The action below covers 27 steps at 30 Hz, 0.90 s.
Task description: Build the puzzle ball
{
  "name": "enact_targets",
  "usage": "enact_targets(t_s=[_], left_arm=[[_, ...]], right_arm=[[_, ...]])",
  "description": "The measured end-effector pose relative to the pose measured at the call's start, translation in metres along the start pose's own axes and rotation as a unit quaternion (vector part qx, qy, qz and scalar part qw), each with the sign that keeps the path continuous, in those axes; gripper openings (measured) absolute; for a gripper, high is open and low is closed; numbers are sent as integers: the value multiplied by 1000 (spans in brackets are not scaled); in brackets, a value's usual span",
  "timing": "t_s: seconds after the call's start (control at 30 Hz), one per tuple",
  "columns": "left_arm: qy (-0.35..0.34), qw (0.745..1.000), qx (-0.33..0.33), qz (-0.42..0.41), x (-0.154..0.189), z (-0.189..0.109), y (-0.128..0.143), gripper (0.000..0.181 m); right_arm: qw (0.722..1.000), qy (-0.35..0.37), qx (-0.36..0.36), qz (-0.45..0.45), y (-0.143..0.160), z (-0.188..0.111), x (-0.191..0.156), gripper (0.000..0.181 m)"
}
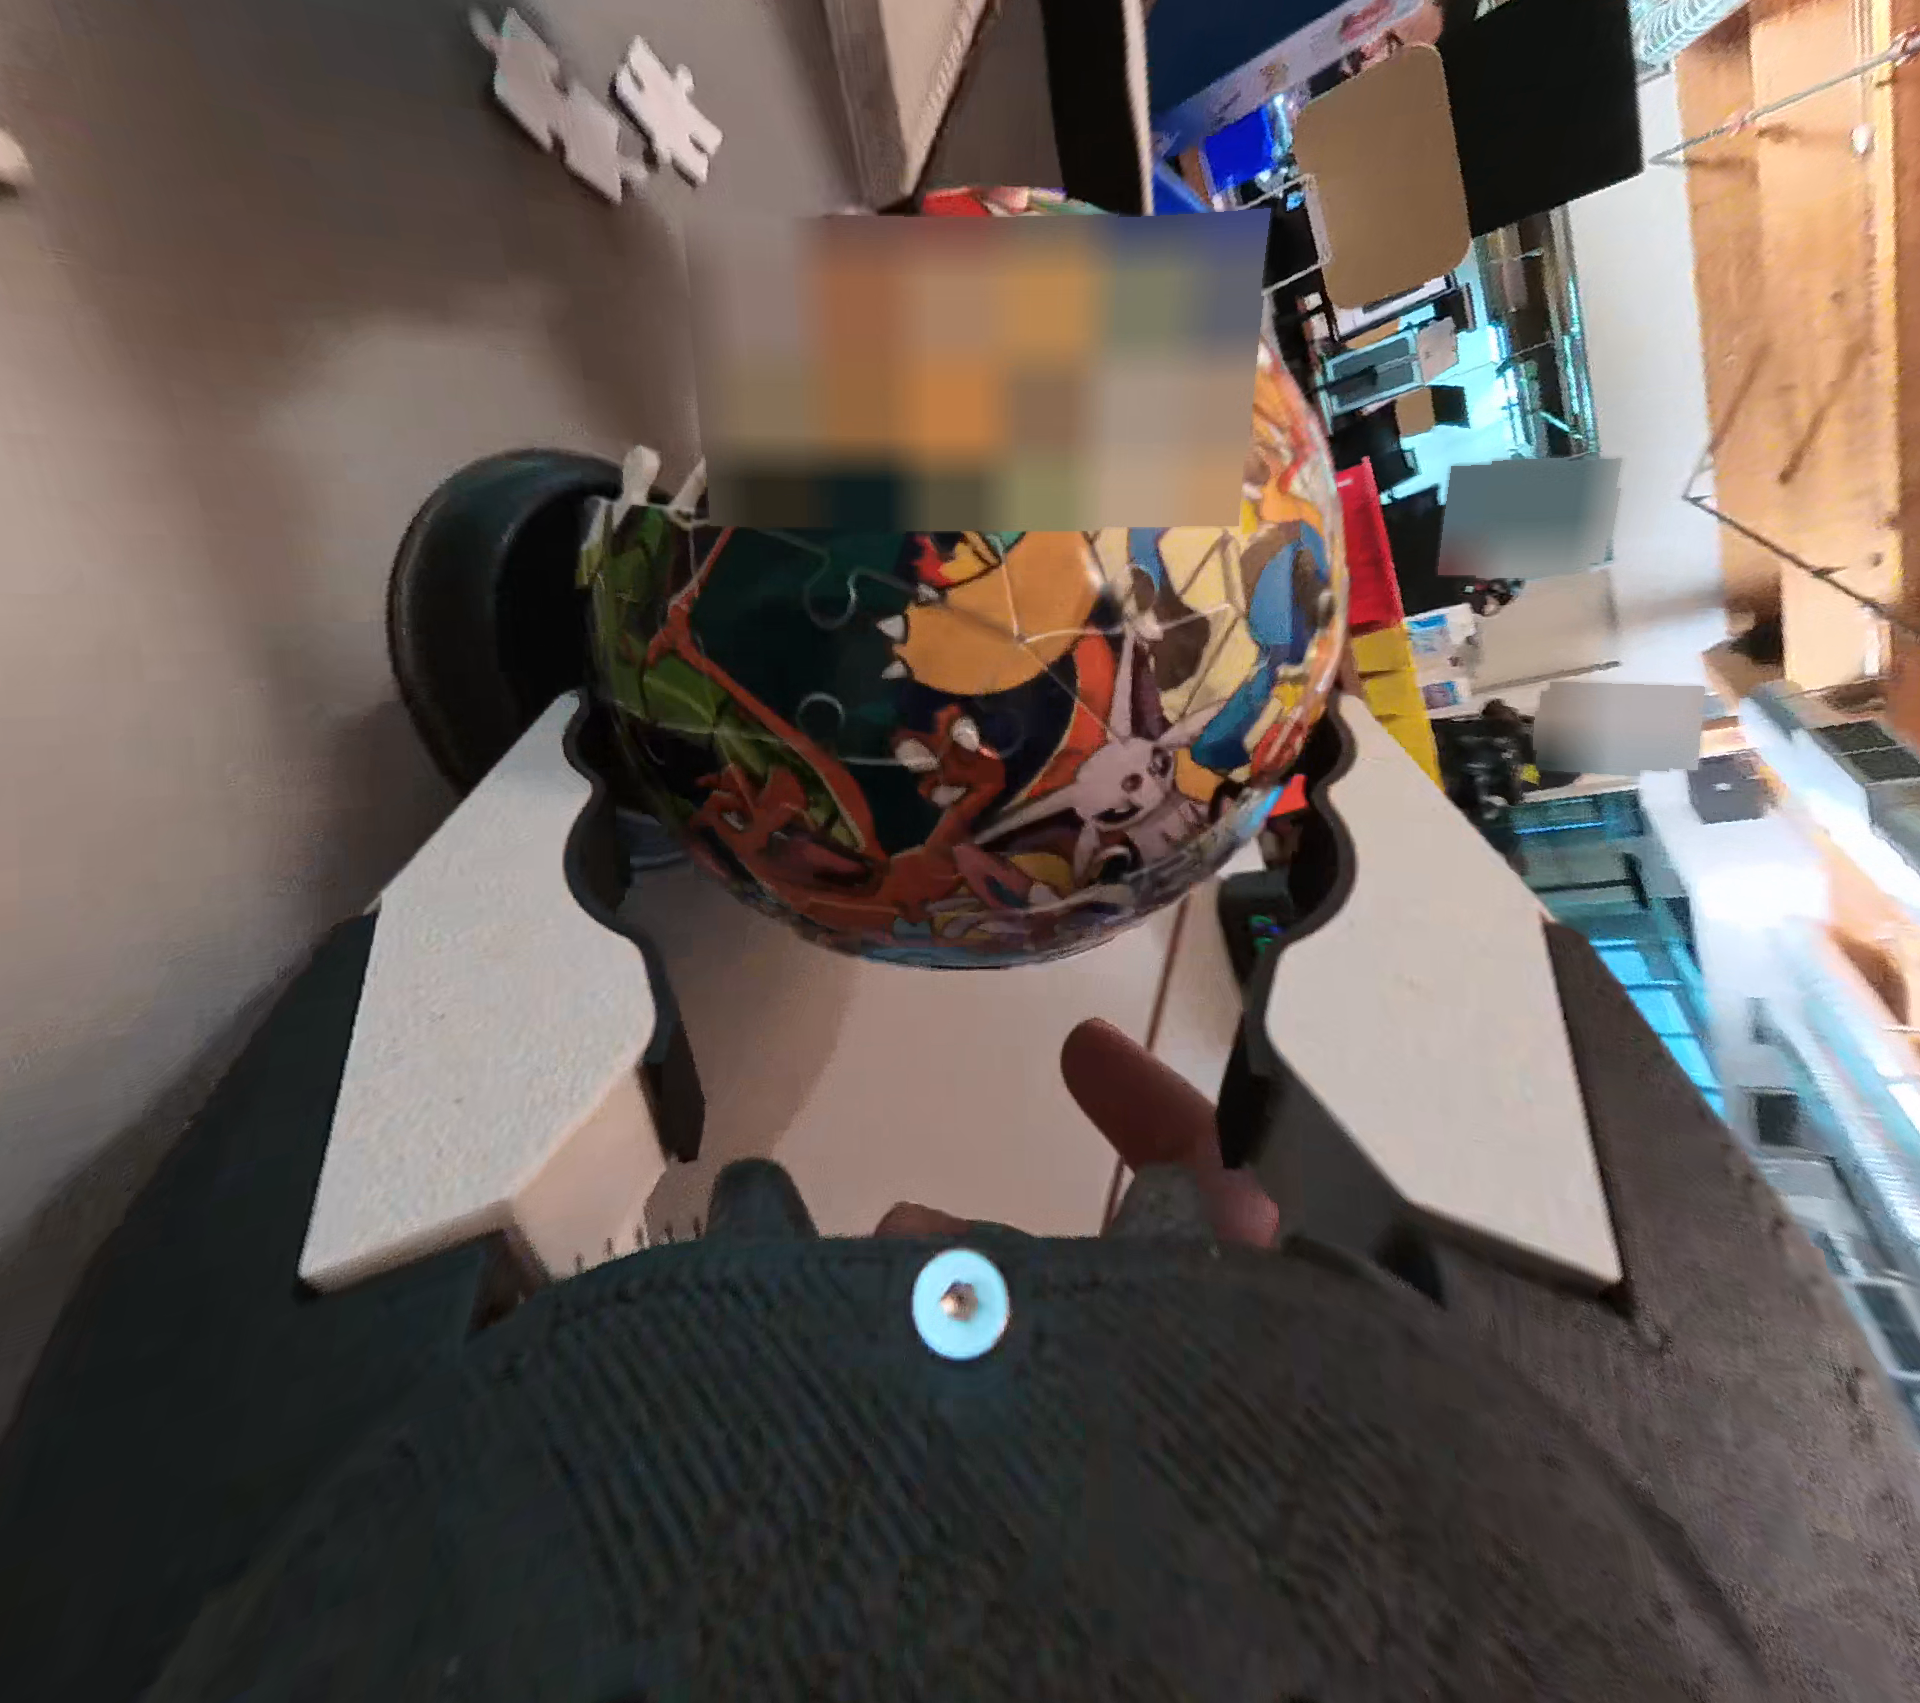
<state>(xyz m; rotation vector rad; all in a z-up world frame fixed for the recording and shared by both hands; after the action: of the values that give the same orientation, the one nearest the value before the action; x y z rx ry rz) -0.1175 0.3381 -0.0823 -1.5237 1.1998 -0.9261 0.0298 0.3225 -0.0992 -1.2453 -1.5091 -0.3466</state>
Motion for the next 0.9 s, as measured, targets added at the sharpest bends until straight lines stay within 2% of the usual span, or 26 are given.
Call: enact_targets(t_s=[0.07, 0.23, 0.3, 0.4, 0.47, 0.53, 0.63, 0.9], left_arm=[[0, 1000, 5, 27, 2, -1, 3, 83], [-18, 994, -1, 109, 12, -5, 8, 87], [-27, 992, -16, 125, 16, -7, 10, 89], [-34, 990, -33, 132, 22, -10, 13, 87], [-43, 988, -36, 143, 26, -10, 13, 85], [-53, 986, -50, 151, 27, -9, 13, 86], [-59, 987, -65, 134, 26, -9, 11, 85], [-81, 990, -39, 108, 36, -26, -5, 84]], right_arm=[[1000, 9, -6, -19, 3, 0, 0, 129], [994, 38, -37, -99, 1, -2, -1, 128], [986, 51, -44, -151, -6, -4, -5, 128], [982, 47, -52, -174, -15, -8, -10, 126], [986, 33, -51, -154, -17, -11, -12, 131], [991, 23, -50, -121, -15, -12, -12, 127], [997, 17, -36, -65, -15, -13, -11, 130], [999, 1, -1, 46, -16, -31, -6, 127]])
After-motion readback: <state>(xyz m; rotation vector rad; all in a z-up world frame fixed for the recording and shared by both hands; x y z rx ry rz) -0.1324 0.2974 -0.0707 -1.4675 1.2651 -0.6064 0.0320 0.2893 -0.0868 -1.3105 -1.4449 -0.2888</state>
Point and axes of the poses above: each gripper's, where its closed fingertips meet, z out along the fingers, y out of its underside, x = y × z across the jaws, the point moved 7 cm from there along -z, back along the fingers, and after that the axes turned 7 degrees about -x, right-handed, at the moved point
